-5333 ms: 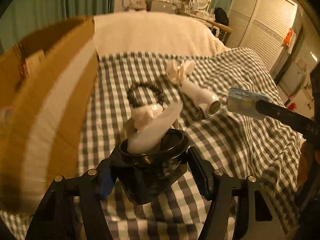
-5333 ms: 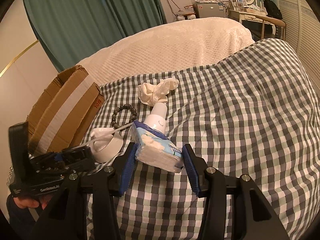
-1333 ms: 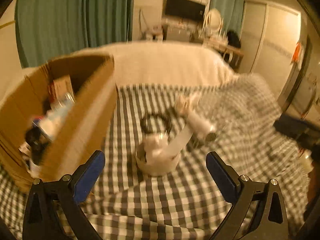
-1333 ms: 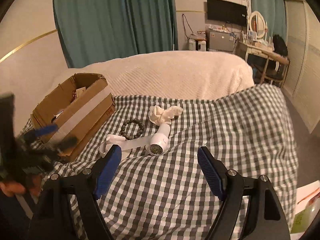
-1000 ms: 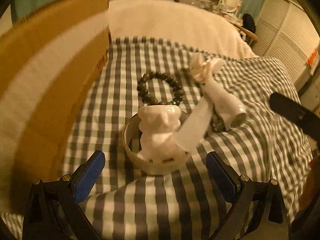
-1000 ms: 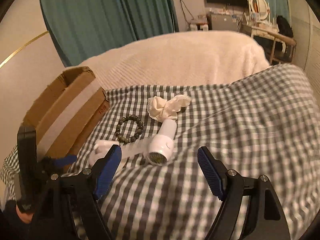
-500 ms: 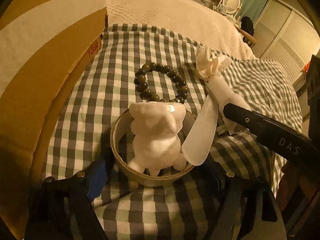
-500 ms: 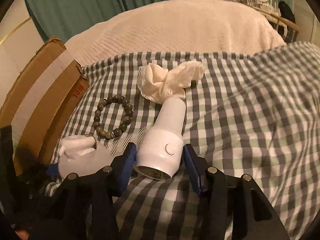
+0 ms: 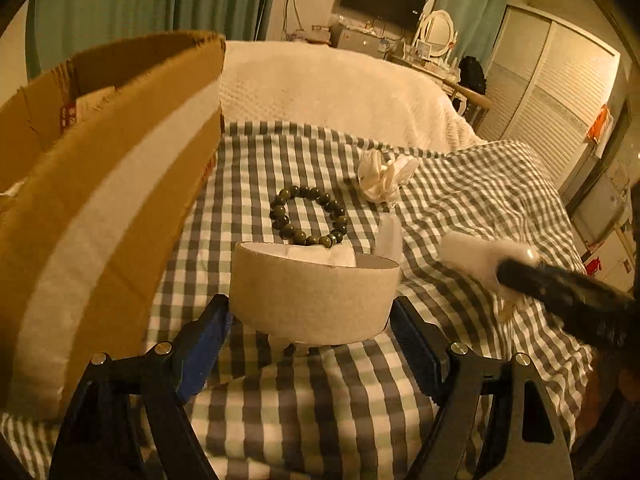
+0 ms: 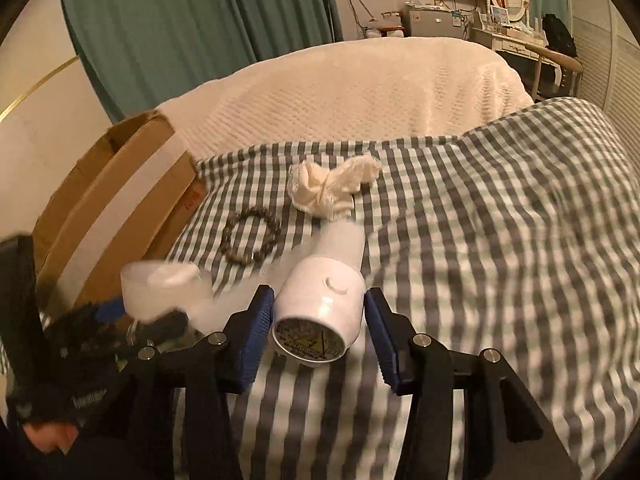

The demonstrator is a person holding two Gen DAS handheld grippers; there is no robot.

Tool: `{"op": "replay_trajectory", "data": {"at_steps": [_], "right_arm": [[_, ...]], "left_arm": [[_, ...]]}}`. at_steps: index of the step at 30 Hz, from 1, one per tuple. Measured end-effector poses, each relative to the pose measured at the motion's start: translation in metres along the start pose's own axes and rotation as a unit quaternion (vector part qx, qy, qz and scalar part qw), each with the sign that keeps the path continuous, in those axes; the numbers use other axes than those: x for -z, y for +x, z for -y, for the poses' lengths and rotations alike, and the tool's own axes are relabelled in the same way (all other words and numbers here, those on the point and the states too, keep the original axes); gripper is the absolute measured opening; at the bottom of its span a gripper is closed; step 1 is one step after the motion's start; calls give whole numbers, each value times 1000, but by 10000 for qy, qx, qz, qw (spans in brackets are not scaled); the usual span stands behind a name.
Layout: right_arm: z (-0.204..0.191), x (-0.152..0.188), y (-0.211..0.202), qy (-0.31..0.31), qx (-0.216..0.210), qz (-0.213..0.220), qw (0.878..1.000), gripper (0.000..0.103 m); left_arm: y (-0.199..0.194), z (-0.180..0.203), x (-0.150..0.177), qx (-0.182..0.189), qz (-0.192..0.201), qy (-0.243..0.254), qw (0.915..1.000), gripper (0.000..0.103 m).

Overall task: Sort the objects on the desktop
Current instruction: 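Grasp the white tape roll with left tool while right tool grasps the white hair dryer, then carry the tape roll and hair dryer into the cardboard box and release both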

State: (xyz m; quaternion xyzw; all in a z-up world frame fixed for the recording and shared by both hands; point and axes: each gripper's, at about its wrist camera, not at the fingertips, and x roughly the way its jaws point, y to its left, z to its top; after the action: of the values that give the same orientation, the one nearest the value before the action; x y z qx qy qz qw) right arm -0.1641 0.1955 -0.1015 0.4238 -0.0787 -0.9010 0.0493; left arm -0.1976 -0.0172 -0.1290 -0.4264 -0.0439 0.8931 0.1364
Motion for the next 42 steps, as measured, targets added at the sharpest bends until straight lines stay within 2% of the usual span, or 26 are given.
{"op": "replay_trajectory", "data": {"at_steps": [4, 10, 14, 16, 21, 24, 31, 37, 42], "right_arm": [[0, 25, -17, -166, 69, -146, 9997, 46], [3, 58, -20, -188, 16, -507, 9985, 46], [12, 60, -17, 76, -135, -556, 9983, 46], [19, 61, -14, 337, -322, -592, 9972, 52], [30, 64, -3, 637, -427, -718, 9945, 54], [26, 64, -5, 574, -340, -621, 9958, 45], [12, 55, -30, 327, -351, -212, 9986, 44], [-13, 28, -60, 144, -668, 153, 9975, 44], [-57, -15, -88, -362, -1016, 637, 9921, 44]], "left_arm": [[-10, 1, 3, 11, 36, -8, 10000, 83], [-34, 7, 13, 120, 229, 44, 9997, 83], [-40, 10, 21, 201, 256, 53, 9995, 83], [-37, 12, 22, 139, 238, 96, 9996, 83], [-37, 16, 24, 211, 303, 154, 9992, 83], [-43, 17, 24, 285, 441, 157, 9985, 83], [-69, 18, 15, 377, 796, 174, 9960, 83], [-113, 5, -10, 158, 1282, 38, 9916, 83], [-160, -29, -53, -339, 1844, -215, 9820, 83]]}}
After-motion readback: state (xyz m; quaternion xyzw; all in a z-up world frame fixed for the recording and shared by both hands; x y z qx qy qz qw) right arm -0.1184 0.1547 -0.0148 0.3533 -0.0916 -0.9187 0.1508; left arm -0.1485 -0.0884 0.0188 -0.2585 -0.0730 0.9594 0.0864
